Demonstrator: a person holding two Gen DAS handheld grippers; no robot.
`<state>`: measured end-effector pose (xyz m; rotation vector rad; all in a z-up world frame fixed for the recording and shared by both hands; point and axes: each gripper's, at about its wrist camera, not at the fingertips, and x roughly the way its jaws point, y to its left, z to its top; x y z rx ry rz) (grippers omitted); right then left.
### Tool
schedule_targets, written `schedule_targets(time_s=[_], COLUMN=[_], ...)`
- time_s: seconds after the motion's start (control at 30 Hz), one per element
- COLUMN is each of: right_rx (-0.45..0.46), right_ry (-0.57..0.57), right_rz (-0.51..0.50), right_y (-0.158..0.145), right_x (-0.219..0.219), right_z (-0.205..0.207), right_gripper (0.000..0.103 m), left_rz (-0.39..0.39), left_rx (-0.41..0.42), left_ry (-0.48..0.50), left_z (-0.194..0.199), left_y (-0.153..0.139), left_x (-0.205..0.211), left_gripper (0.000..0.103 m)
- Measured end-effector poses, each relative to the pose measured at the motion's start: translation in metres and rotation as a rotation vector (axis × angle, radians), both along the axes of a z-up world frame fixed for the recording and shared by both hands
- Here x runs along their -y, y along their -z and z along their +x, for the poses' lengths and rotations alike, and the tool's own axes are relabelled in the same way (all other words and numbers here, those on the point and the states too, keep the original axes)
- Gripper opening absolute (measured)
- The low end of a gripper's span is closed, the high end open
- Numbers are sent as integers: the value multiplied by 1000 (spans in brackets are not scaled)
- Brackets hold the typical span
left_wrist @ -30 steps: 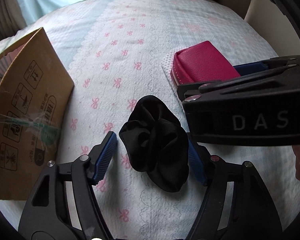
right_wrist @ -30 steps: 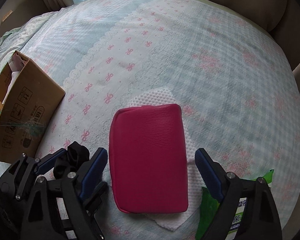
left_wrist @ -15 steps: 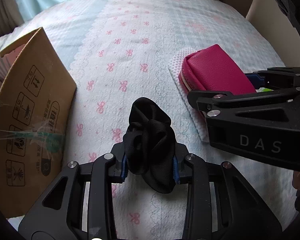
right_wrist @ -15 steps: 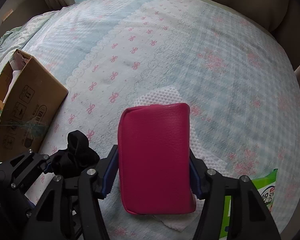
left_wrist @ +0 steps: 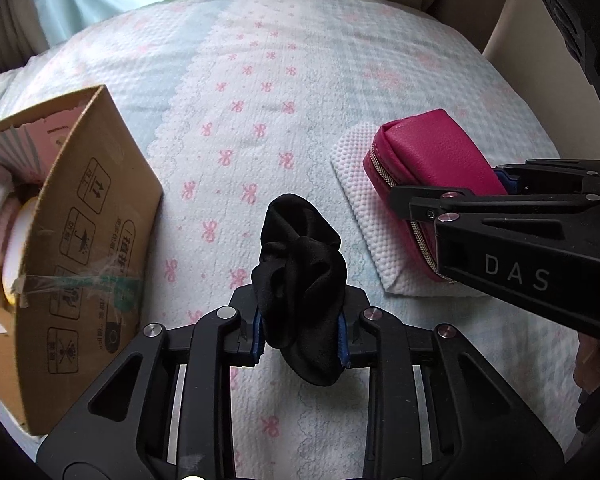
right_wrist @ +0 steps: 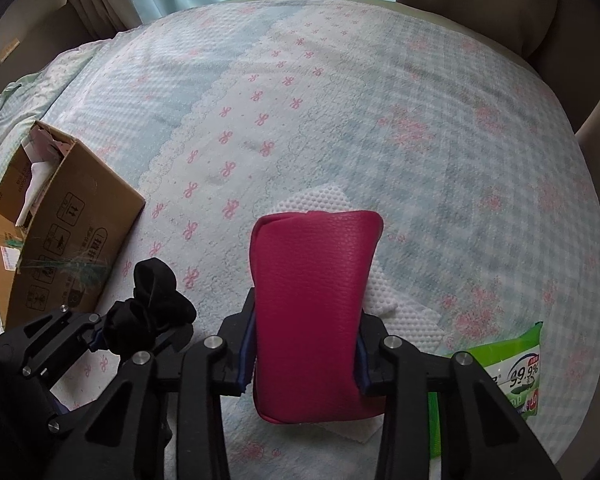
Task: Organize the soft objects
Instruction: 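Carry the scrunchie and pouch over the cardboard box with both grippers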
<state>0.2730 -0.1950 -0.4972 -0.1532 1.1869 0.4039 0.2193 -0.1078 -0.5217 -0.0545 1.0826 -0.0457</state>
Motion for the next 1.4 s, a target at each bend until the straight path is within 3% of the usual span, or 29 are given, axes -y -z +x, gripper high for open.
schedule_targets(time_s=[0.3, 0.67, 0.83, 1.13, 1.4], right_rx=[74, 163, 190, 225, 206], right_ry=[84, 161, 193, 176, 228], right_rz=[14, 51, 84, 100, 117], right_y=[-67, -202, -248, -283, -287], right_x=[9, 3, -8, -63, -138], right_z=[-19, -65, -83, -97, -96], right_gripper=[35, 35, 35, 35, 35], left_rz=[-14, -19, -4, 1, 15], left_rx=[67, 155, 201, 220, 204], left_ry=[18, 18, 9, 1, 27], left_z=[-14, -28, -36, -37, -29], left_y=[-54, -195, -257, -311, -321], left_x=[-7, -36, -58, -119, -202], left_gripper=[23, 23, 23, 23, 23])
